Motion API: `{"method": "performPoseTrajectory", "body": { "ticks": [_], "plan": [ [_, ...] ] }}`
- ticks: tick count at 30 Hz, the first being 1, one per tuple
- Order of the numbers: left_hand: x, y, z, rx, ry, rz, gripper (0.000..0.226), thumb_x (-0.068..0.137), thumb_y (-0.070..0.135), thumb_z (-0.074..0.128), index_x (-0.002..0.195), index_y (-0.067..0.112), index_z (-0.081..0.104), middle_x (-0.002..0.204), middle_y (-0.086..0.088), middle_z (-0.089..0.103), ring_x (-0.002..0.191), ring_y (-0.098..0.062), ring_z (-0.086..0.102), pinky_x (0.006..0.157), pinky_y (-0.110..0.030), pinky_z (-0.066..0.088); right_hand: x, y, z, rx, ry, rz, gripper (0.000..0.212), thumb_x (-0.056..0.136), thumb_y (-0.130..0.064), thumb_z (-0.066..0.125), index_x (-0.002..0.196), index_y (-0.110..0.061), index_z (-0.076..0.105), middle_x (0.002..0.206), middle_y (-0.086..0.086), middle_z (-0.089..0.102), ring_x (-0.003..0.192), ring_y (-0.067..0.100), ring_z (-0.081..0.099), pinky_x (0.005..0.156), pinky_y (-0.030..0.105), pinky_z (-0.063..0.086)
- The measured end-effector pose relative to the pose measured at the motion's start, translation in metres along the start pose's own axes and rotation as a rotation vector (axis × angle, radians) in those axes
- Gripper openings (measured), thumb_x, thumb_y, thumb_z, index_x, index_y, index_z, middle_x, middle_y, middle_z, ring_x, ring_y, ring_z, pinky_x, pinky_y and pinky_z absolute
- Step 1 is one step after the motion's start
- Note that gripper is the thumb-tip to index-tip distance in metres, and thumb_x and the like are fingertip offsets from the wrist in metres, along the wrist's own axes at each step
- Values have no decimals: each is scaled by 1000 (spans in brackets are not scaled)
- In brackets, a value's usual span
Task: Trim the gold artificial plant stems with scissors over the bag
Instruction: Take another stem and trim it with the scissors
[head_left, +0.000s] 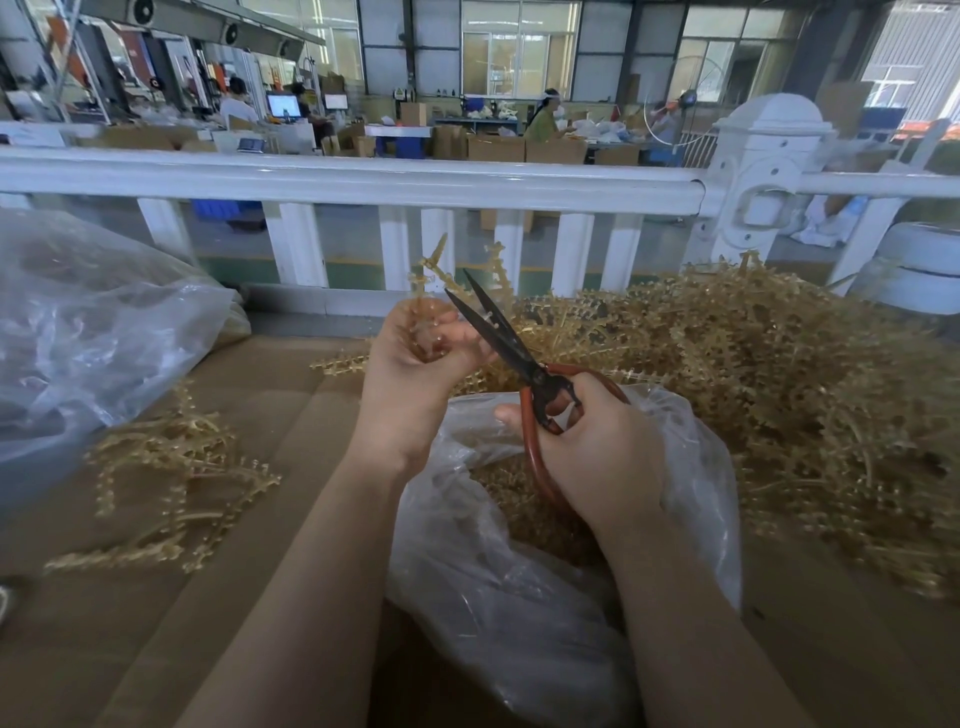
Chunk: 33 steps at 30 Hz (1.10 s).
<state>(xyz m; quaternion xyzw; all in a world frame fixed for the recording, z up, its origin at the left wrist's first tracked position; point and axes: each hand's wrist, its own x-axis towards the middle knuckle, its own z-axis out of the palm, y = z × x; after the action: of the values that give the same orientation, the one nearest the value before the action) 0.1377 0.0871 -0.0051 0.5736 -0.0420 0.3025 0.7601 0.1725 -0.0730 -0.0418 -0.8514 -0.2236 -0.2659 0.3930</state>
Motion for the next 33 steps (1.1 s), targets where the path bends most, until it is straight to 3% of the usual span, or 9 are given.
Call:
{"method": "performPoseTrajectory", "body": {
  "ticks": [4,10,13,17,20,23,26,31,33],
  "plan": [
    [0,1,-2,9,-16,3,38,79,-12,73,100,14,55,76,1,68,88,-19,70,81,-27,56,0,-1,-1,14,-22,-5,48,66,-87,47,67,-40,36,61,-22,46,56,-8,44,50,18,33],
    [1,0,-6,8,-39,-2,38,78,-5,76,105,15,58,78,-1,72,84,-22,72,84,-31,56,0,-1,-1,34,-43,-10,45,66,-86,49,66,-43,37,62,-25,48,58,-10,46,51,12,32],
    [1,-1,-7,34,-42,-2,40,76,0,78,112,5,60,84,-8,72,87,-24,71,89,-38,56,0,0,-2,34,-45,-16,45,66,-86,50,66,-43,37,61,-23,49,58,-8,48,51,12,35],
    [2,-1,-11,117,-85,14,15,81,-9,72,95,-11,65,89,-16,71,89,-26,68,90,-38,54,0,0,-3,26,-29,-24,48,67,-86,48,67,-38,42,59,-21,46,56,-6,47,49,18,36],
    [1,0,-13,180,-116,12,7,83,-8,71,88,-4,72,89,-11,75,91,-22,70,89,-34,54,0,0,-2,13,-34,-12,57,66,-87,45,74,-31,52,62,-20,49,59,-3,48,52,24,42],
    [0,2,-12,184,-131,23,15,81,-3,74,85,12,78,93,-8,77,94,-22,71,90,-36,55,1,0,-3,5,-40,0,61,65,-88,44,77,-29,55,64,-18,50,60,1,50,54,27,45],
    [-1,4,-11,175,-159,21,26,81,-3,74,77,22,78,90,-3,77,93,-20,71,92,-37,55,1,0,-3,7,-23,-15,57,67,-87,46,74,-31,53,61,-20,48,58,-4,47,50,20,38],
    [-1,3,-9,128,-144,-24,10,77,-7,72,83,-1,67,88,-9,73,93,-24,69,91,-38,53,1,-2,-4,18,-18,-15,49,65,-88,46,70,-39,44,60,-22,46,56,-7,46,49,18,37],
    [-1,6,-8,53,-149,-96,9,75,3,69,84,5,68,89,-8,73,91,-23,69,88,-35,53,1,-2,-4,3,-14,-22,47,65,-87,47,67,-42,37,59,-22,46,56,-7,46,48,18,37]
  ]
}}
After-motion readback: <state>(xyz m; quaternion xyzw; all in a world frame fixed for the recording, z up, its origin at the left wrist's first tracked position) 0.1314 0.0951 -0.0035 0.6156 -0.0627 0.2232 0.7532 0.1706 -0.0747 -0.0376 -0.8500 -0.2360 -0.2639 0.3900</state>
